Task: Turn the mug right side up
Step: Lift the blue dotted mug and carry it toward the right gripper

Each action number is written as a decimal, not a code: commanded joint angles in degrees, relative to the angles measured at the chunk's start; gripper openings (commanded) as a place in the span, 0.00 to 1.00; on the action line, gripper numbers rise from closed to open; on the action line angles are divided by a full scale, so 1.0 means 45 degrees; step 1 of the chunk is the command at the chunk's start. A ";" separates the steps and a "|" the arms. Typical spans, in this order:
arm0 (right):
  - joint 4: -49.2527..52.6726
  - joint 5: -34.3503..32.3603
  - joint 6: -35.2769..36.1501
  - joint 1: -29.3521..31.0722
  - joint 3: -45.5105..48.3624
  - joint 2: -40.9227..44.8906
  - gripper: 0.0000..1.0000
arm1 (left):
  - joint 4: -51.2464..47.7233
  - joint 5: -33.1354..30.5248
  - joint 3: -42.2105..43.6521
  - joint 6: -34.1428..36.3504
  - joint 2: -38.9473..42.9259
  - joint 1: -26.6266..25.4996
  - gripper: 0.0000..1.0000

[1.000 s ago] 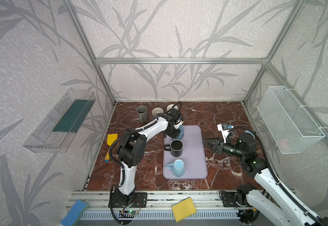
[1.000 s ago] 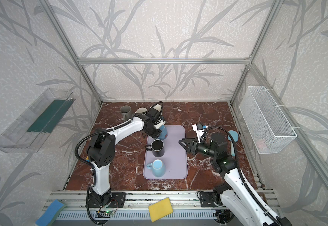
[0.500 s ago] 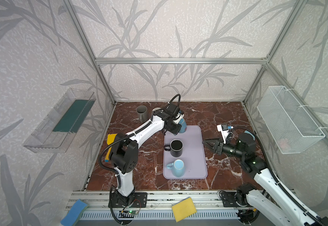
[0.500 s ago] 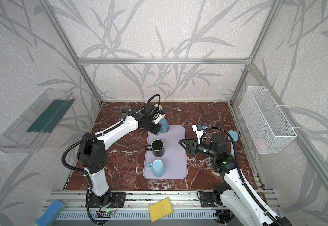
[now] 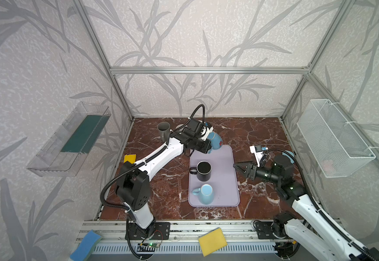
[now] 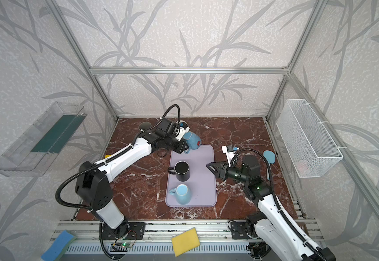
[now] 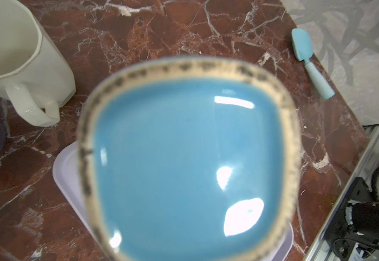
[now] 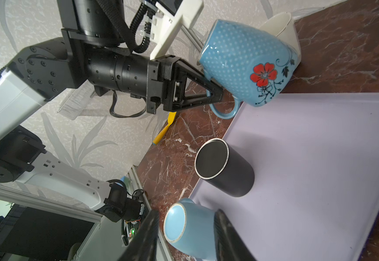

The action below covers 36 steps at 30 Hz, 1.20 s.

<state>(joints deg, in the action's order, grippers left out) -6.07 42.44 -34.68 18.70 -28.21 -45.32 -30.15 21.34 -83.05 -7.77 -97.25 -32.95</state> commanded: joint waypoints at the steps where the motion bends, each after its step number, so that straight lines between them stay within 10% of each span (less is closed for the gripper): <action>1: -0.0830 -0.0026 -0.0314 -0.0073 0.0309 -0.0158 0.42 | 0.1842 0.0970 0.0281 -0.0646 0.0834 -0.0060 0.00; 36: -0.5706 -0.0247 -0.2724 -0.0074 0.0045 -0.2446 0.68 | 0.7404 0.3886 0.3363 -0.4540 0.3189 -0.0531 0.00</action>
<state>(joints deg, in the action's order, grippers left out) -27.70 41.36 -46.52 18.61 -25.47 -56.03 -3.90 36.67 -68.18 -26.76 -86.15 -34.89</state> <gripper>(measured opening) 0.677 0.158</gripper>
